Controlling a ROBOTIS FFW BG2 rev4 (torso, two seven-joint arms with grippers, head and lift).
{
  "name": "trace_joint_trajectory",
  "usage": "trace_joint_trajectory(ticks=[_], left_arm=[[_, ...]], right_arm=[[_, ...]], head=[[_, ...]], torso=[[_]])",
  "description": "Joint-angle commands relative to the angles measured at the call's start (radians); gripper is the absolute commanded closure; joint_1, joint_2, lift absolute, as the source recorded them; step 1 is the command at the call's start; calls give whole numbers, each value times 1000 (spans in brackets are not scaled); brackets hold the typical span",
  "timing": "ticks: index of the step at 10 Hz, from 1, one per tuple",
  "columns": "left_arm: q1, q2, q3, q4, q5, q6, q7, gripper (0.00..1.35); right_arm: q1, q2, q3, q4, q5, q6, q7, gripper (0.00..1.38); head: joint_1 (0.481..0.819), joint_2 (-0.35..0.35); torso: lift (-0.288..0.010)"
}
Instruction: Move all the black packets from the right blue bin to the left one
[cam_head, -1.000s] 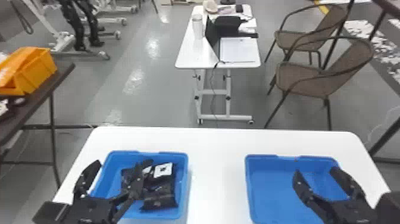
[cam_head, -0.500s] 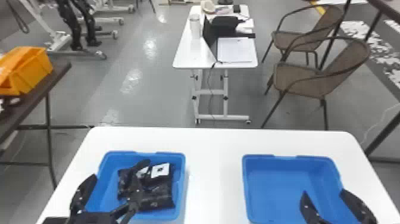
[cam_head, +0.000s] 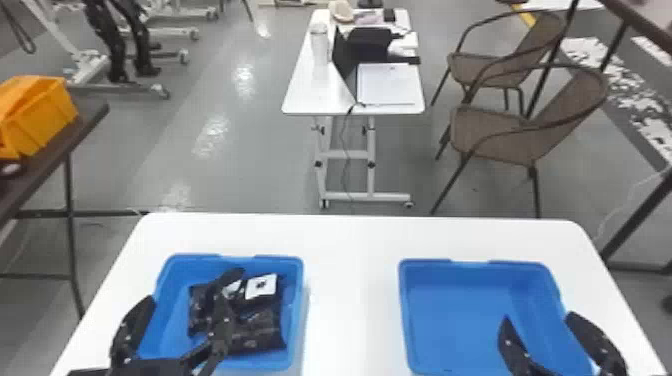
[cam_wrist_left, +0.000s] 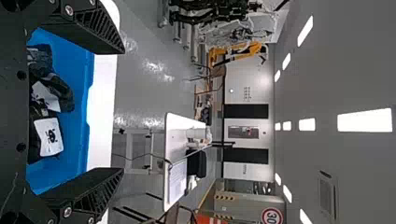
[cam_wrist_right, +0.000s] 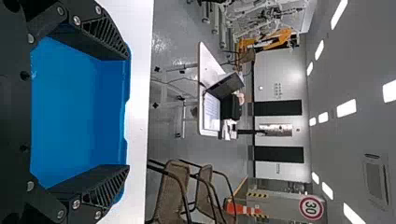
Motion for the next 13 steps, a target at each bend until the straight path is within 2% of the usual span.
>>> trace_joint_trajectory(ticks=[1,3,5,7,10,13], left_arm=[[-1,4,1,0,4,3,0,133],[-4,30,-11,0,17,10,0,133],[-4,22,-13,0,12,10,0,133],[-8,33,-17,0,7,9,0,133],[-10,38,-16,0,20,20,-14,133],[-5,61,-17,0,37,20,-25,133]], right_arm=[[0,4,1,0,5,-1,-3,214],[-3,4,1,0,13,-11,9,214],[-3,4,1,-10,30,-10,6,214],[6,4,7,-20,43,-10,-25,214],[4,4,7,-20,51,-10,-23,214],[-2,4,7,-9,54,-37,-11,214]], head=[[695,56],[695,56],[695,56],[695,47],[695,43],[695,43]], torso=[[0],[0],[0],[0],[0],[0]])
